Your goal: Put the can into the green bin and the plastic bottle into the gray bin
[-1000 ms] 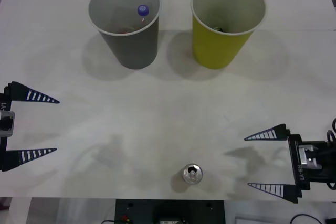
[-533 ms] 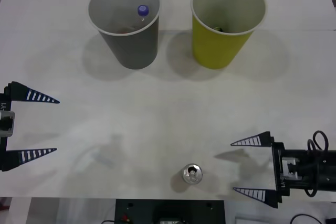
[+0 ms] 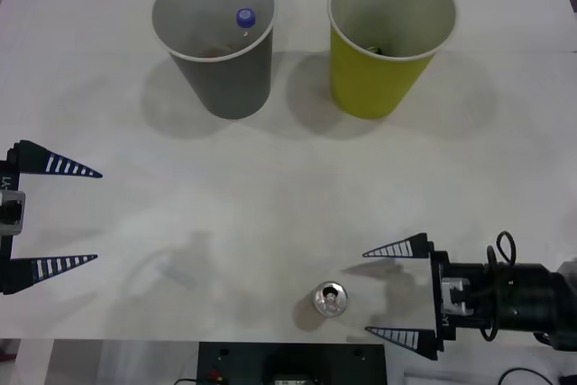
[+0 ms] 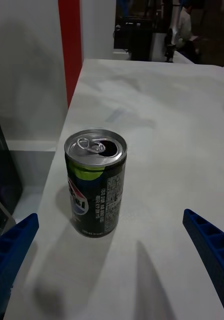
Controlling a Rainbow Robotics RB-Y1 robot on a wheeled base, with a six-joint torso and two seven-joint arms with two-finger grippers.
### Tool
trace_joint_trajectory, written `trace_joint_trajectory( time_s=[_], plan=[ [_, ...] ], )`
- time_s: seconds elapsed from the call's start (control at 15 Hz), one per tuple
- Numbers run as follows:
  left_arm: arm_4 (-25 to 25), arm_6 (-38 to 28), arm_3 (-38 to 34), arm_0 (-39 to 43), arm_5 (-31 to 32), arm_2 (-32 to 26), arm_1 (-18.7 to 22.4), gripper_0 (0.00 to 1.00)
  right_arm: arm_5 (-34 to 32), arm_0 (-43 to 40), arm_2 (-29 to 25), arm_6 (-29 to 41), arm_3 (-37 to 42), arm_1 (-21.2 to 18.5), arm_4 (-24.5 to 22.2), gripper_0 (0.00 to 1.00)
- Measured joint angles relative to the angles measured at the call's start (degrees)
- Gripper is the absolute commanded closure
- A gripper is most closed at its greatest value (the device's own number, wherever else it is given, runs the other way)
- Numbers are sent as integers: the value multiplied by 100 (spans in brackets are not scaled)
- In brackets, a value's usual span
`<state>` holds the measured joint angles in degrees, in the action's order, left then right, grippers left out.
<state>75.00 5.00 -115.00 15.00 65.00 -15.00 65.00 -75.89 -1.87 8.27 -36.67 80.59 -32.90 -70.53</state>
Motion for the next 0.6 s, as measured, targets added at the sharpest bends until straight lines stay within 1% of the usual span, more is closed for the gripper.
trace_joint_trajectory(
  time_s=[0.27, 0.4, 0.6],
  plan=[
    [0, 0, 0, 0, 0, 0, 0, 0, 49, 52, 0, 17, -126, 423, -362, 0],
    [0, 0, 0, 0, 0, 0, 0, 0, 128, 64, 1, 35, -132, 591, -583, 0],
    [0, 0, 0, 0, 0, 0, 0, 0, 240, 72, 68, 62, -132, 799, -782, 0]
  ],
)
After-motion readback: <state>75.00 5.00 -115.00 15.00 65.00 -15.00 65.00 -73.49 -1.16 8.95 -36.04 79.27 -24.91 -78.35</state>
